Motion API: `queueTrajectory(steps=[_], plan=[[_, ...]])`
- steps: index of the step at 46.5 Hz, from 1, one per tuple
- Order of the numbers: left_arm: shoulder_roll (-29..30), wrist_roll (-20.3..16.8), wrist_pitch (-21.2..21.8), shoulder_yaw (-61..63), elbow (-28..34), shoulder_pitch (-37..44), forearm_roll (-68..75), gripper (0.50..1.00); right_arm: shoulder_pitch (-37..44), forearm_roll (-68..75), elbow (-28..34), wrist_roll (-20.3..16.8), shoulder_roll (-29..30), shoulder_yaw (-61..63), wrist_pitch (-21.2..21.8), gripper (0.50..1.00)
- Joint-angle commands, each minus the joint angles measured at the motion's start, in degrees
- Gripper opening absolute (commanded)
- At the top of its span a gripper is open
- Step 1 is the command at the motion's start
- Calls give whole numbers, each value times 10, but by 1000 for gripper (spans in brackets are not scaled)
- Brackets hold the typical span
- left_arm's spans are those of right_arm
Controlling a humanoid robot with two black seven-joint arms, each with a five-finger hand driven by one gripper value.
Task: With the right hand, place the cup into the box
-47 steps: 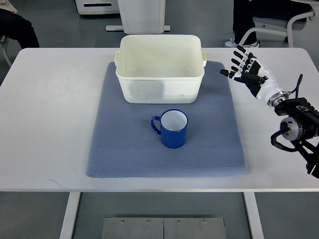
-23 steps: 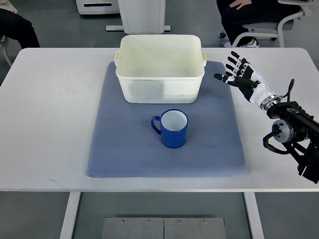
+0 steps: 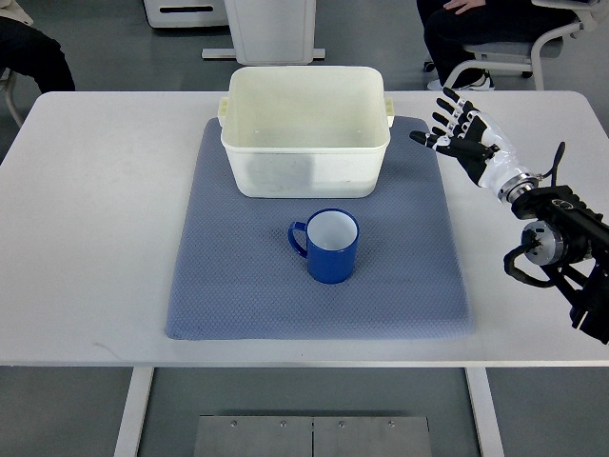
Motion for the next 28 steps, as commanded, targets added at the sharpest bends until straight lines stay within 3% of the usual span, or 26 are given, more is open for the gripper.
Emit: queueTrajectory(steps=[1, 28], plan=[[0, 0, 0, 0, 0, 1, 0, 1000, 4, 0, 10, 0, -2, 0, 1, 998], [0, 0, 0, 0, 0, 0, 0, 1000, 20, -30, 180, -1, -52, 0, 4, 995]])
